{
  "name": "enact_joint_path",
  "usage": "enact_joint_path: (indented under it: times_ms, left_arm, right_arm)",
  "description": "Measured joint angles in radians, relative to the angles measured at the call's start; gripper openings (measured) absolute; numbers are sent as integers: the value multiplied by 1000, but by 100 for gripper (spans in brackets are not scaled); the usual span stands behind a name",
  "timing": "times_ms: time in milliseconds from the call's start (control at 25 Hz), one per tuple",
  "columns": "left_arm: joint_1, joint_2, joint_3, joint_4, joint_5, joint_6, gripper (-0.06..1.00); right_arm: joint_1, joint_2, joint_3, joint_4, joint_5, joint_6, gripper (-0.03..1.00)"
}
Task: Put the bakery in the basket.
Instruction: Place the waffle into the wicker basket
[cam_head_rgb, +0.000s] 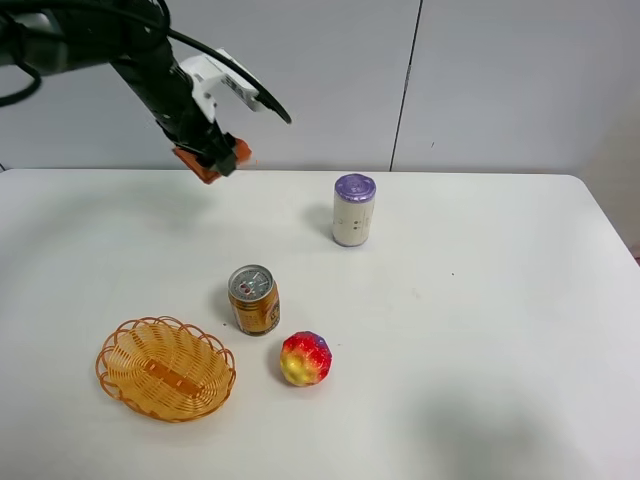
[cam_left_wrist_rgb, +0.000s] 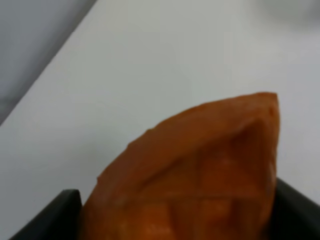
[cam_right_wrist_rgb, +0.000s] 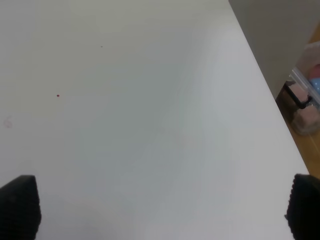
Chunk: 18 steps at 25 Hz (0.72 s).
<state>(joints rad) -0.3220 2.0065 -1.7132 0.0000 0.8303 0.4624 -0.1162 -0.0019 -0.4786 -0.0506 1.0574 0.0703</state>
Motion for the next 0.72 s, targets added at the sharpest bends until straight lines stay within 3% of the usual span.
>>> enact_joint_path:
  times_ms: [160,360,720]
  left_arm:
    - [31,-104,20,36,82,-46,67]
    - [52,-253,179,36,86,-97,67]
    - [148,-591,679,13,-100,-177,67]
  right_arm:
    - [0,0,0,0,0,0,99]
    - [0,0,0,0,0,0,99]
    - [0,0,0,0,0,0,99]
